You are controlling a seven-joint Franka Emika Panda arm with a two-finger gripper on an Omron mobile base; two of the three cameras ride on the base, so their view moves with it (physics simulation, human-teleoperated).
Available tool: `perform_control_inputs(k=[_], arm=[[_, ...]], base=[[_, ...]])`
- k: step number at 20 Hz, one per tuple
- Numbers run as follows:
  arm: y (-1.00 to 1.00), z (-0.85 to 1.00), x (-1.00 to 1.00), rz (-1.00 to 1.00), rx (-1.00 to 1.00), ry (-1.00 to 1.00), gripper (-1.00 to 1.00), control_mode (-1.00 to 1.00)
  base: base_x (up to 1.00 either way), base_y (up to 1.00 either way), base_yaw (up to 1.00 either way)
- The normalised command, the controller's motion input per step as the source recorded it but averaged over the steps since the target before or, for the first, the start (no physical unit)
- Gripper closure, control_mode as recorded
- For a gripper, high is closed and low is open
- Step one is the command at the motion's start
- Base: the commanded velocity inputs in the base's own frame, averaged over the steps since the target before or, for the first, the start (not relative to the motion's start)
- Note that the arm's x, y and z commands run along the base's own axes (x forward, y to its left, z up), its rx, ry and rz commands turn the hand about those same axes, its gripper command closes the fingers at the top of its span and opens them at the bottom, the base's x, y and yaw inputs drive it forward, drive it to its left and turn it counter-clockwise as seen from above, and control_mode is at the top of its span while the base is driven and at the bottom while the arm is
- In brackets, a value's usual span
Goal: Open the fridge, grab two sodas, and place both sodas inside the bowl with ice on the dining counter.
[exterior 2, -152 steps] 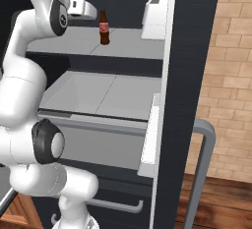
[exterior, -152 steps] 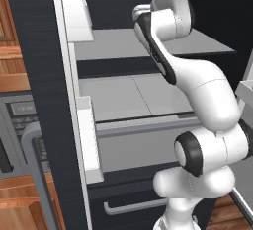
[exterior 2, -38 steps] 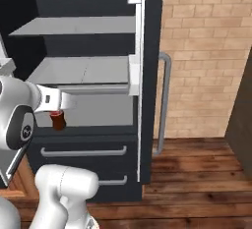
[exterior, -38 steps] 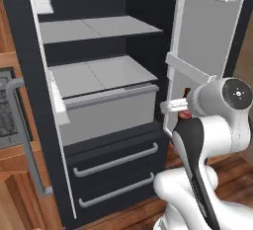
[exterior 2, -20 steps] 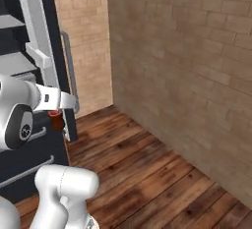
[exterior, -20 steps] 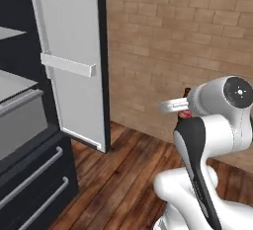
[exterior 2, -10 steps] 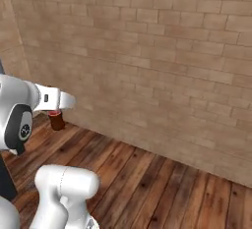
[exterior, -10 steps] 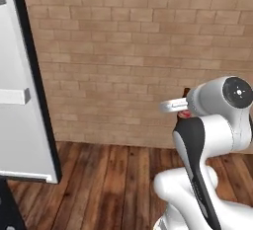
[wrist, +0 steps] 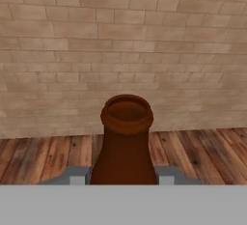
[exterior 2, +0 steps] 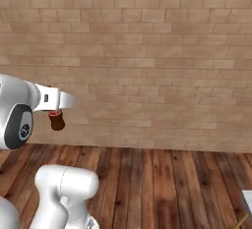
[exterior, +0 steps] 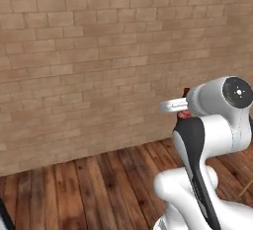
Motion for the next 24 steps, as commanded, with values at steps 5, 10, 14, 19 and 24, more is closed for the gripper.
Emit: perform_control_inputs(k=[5, 10, 14, 19, 24], arm=[[0.00, 0.00, 0.00, 0.00, 0.00, 0.00, 1.00, 1.00], [0.00, 0.00, 0.00, 0.00, 0.00, 0.00, 1.00, 1.00], [0.00, 0.00, 0.00, 0.00, 0.00, 0.00, 1.00, 1.00], [0.00, 0.00, 0.00, 0.00, 0.00, 0.00, 1.00, 1.00], [0.00, 0.00, 0.00, 0.00, 0.00, 0.00, 1.00, 1.00]], base=[[0.00, 0.00, -0.73], [0.00, 0.00, -0.74], [0.01, 0.02, -0.73], [0.18, 0.31, -0.63], [0.32, 0.67, -0.48]])
